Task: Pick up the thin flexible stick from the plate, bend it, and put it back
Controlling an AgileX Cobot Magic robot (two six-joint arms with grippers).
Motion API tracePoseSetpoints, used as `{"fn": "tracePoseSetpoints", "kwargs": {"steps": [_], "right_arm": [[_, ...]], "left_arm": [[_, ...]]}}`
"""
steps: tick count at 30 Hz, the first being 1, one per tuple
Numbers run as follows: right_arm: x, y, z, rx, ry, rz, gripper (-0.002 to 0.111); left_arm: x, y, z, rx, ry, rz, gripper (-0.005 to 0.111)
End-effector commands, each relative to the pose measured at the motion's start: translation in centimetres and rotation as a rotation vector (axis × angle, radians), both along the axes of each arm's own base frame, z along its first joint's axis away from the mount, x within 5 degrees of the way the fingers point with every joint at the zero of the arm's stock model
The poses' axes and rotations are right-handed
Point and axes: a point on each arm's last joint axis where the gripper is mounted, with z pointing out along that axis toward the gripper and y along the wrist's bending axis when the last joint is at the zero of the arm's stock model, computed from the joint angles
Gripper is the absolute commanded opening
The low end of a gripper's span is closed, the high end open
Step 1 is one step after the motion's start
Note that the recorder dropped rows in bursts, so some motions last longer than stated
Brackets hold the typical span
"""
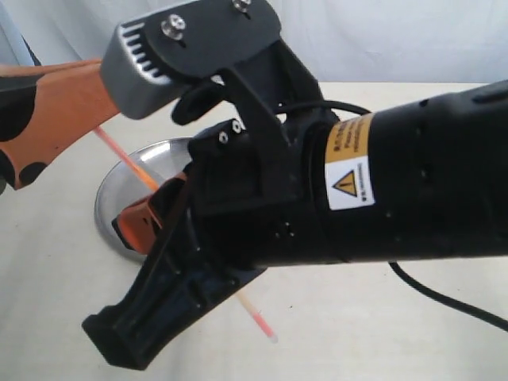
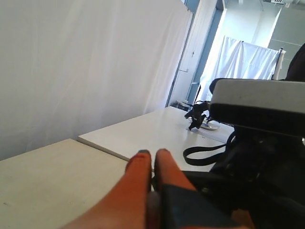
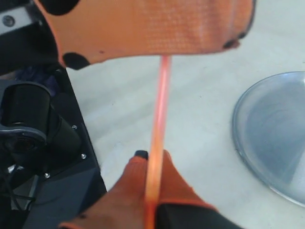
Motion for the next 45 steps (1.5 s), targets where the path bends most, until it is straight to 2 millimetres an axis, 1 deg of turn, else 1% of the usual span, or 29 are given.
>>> {"fn": "tracePoseSetpoints", "kwargs": {"steps": [1, 2, 5, 7, 8, 14, 17, 18, 19, 23, 24, 28, 35, 36, 38, 39, 40, 41, 42, 45], "right_arm": [[0.1, -0.2, 0.7, 0.02, -0.054, -0.002, -0.001], [0.2, -0.2, 0.6, 0.014, -0.054, -0.006, -0.001], [0.4, -0.3, -0.1, -0.001, -0.054, -0.038, -0.001], [0.5, -0.5, -0.6, -0.009, -0.052, -0.057, -0.001], [0.6, -0.5, -0.8, -0.009, -0.052, -0.064, -0.001], [0.7, -0.4, -1.3, 0.07, -0.071, -0.089, -0.001], [0.8, -0.4, -1.4, 0.083, -0.079, -0.091, -0.001], [0.9, -0.2, -1.4, 0.086, -0.08, -0.091, -0.001], [1.0, -0.1, -1.6, 0.081, -0.078, -0.091, -0.001], [1.3, 0.5, -2.4, 0.066, -0.061, -0.095, -0.001], [1.3, 0.5, -2.6, 0.06, -0.049, -0.097, -0.001], [1.2, 0.4, -2.9, 0.029, -0.02, -0.096, -0.001], [0.8, -0.1, -3.1, -0.03, 0.014, -0.087, -0.001], [0.7, -0.2, -3.2, -0.041, 0.02, -0.086, 0.001], [0.7, -0.2, -3.3, -0.056, 0.024, -0.083, 0.018], [0.6, -0.3, -3.4, -0.065, 0.028, -0.081, 0.032], [0.6, -0.4, -3.5, -0.084, 0.03, -0.078, 0.049], [0.6, -0.5, -3.7, -0.103, 0.034, -0.074, 0.054], [0.5, -0.7, -3.9, -0.147, 0.035, -0.066, 0.055], [0.5, -1.1, -4.3, -0.22, 0.016, -0.054, 0.055]], "left_arm": [[0.1, 0.0, -0.2, -0.006, 0.026, 0.004, 0.016], [0.0, 0.0, -0.2, -0.015, 0.044, -0.004, 0.022], [0.1, 0.0, -0.2, -0.041, 0.11, -0.012, 0.046], [0.2, 0.0, -0.3, -0.042, 0.139, -0.005, 0.054], [0.2, 0.0, -0.4, -0.036, 0.151, 0.0, 0.055], [0.2, -0.1, -1.1, 0.019, 0.23, -0.009, 0.052], [0.2, -0.1, -1.1, 0.011, 0.253, -0.015, 0.047], [0.2, -0.1, -1.1, 0.003, 0.256, -0.013, 0.043], [0.2, -0.1, -1.0, -0.01, 0.256, -0.013, 0.037], [0.0, -0.1, -0.6, -0.036, 0.218, -0.038, 0.004], [0.0, -0.1, -0.5, -0.038, 0.197, -0.04, 0.0], [-0.1, -0.1, -0.2, -0.05, 0.135, -0.04, 0.0], [0.0, 0.0, -0.2, -0.016, 0.056, -0.015, 0.0], [0.0, 0.0, -0.2, -0.016, 0.057, -0.012, 0.0], [0.1, 0.0, -0.3, -0.008, 0.048, 0.005, 0.0], [0.2, 0.0, -0.3, -0.01, 0.049, 0.01, 0.0], [0.2, 0.0, -0.2, -0.016, 0.05, 0.012, 0.0], [0.2, 0.1, -0.2, -0.02, 0.051, 0.013, 0.0], [0.2, 0.1, -0.1, -0.027, 0.055, 0.015, 0.0], [0.2, 0.1, -0.1, -0.037, 0.07, 0.008, 0.0]]}}
